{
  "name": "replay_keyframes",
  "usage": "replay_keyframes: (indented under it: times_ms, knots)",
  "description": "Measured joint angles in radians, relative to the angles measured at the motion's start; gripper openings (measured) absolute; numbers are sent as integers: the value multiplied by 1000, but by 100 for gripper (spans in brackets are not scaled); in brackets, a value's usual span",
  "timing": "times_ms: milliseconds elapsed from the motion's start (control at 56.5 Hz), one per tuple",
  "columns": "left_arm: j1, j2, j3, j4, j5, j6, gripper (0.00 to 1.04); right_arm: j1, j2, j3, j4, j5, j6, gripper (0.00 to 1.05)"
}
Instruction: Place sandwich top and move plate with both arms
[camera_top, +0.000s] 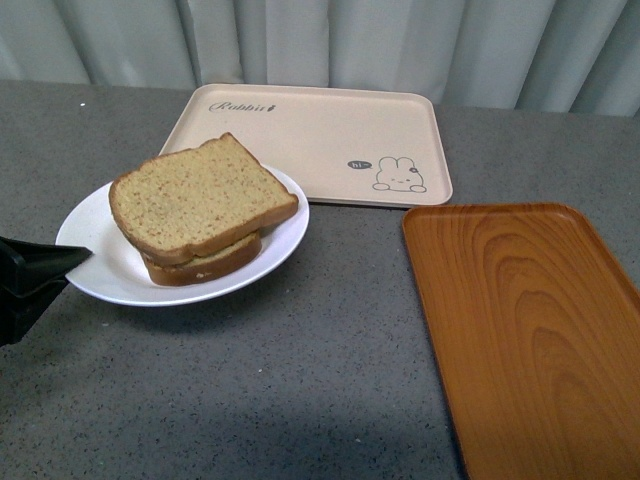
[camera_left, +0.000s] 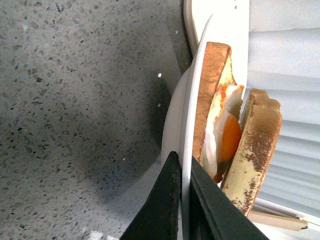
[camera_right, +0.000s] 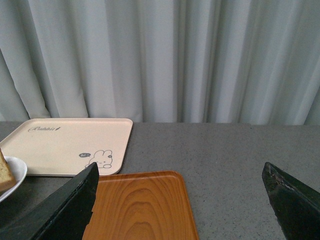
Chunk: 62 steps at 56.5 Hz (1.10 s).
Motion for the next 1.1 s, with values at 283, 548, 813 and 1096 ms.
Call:
replay_keyframes:
  times_ms: [283,548,813,1096]
  knots:
    - [0,-21,48,-24,-53,-53,4,0,0,0,0,0,0,96]
    - [-88,-8,291,-167,-127,-82,4,0,0,0,0,0,0,96]
    - [-195,100,557,-302,-165,-89,4,0,0,0,0,0,0,96]
    - [-275,249,745,-411,-227,-77,4,0,0,0,0,0,0,96]
